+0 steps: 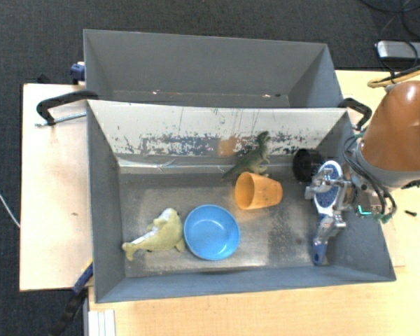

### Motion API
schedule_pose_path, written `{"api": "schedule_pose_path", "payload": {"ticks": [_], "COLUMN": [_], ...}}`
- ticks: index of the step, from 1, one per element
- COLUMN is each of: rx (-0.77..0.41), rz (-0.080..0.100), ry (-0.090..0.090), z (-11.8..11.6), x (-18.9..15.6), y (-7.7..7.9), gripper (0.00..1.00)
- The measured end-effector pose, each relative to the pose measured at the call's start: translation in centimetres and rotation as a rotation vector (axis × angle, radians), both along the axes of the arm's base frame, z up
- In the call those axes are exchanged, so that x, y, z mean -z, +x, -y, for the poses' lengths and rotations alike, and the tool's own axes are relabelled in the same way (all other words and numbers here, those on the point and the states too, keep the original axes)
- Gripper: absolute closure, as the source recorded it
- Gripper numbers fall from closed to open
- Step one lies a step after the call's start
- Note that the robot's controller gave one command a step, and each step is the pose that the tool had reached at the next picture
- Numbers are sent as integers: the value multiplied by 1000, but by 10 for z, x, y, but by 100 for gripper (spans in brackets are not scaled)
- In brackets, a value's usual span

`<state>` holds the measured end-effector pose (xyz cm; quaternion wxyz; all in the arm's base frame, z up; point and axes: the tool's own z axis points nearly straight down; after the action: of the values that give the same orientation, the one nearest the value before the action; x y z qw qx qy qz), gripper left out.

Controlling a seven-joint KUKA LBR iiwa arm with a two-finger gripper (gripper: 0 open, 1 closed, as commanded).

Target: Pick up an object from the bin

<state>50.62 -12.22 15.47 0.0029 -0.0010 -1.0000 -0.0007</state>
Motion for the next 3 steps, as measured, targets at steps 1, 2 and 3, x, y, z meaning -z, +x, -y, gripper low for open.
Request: {"api": "schedule_pose_path", "payload": {"ticks": [1,2,3], "rx": [-487,-433,-921], "rz": [8,14,12], "ry": [2,-3,0], "z": [-10,8,-1], "x": [85,52,54], "y": [-13,-6,-12], "gripper": [0,0,0]}}
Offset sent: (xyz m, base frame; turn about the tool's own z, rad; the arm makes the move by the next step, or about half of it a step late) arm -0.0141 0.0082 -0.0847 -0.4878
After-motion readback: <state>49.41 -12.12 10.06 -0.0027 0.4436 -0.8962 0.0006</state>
